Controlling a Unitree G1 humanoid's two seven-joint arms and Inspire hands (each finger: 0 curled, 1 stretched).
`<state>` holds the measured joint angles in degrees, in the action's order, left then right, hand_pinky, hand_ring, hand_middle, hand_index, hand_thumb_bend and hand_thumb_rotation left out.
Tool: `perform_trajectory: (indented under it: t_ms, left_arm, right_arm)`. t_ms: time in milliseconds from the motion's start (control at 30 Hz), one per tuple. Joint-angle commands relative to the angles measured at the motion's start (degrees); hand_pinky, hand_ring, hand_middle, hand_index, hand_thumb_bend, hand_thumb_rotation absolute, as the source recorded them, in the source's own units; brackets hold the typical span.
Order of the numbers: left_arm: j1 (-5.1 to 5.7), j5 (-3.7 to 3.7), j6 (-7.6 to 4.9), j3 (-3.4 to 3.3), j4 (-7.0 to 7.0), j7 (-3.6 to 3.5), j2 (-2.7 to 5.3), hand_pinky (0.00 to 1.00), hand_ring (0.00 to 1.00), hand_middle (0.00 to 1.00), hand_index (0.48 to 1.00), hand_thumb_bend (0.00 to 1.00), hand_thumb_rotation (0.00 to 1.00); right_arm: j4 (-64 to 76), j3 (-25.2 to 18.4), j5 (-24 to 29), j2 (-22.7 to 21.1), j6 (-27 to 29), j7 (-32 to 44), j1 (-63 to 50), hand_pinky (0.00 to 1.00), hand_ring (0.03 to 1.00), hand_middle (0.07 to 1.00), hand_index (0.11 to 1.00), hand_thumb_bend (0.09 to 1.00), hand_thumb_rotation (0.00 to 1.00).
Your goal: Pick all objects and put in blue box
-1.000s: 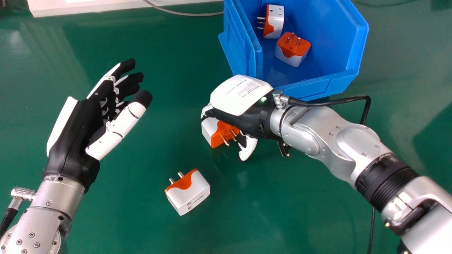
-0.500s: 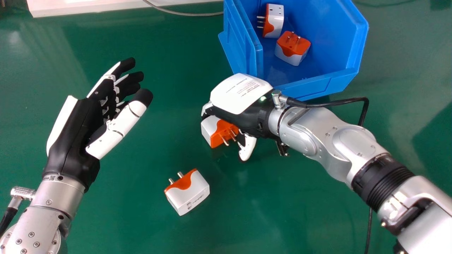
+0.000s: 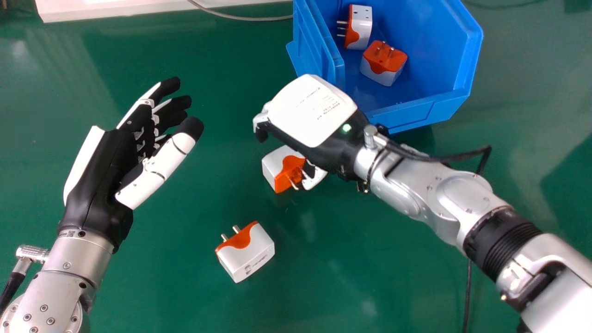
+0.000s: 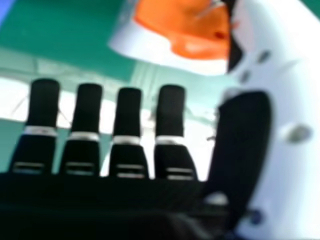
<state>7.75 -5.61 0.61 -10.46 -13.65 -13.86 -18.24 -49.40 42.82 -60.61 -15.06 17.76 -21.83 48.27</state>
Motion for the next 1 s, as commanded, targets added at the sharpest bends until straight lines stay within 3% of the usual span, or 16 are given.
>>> perform_trajectory:
  t_ms: [0,267,967]
  left_arm:
    - [-0.13,0.23,-0.35,-0.05,-1.71,0.22,0.1,0.82,0.88,0.88,0.908,0.63,0.63]
    - [-0.27,0.09,-0.1,-0.02,-1.77,0.23,0.11,0.82,0.88,0.88,0.908,0.62,0.63]
    - [-0.78,0.05,0.24,0.25,-1.67,0.4,0.57,0.83,0.87,0.87,0.907,0.61,0.6]
  right_arm:
    - [-1.1,-0.1,0.2,0.5,0.9,-4.7,0.5,0.43,0.543,0.607,0.57,0.585,0.0]
    - [-2.3,-0.2,0.5,0.9,0.9,-7.4,0.2,0.39,0.469,0.544,0.518,0.535,0.0]
    - [-0.2,-0.9,1.7,1.1,-0.3,-3.5,-0.1,0.36,0.429,0.506,0.491,0.507,0.0]
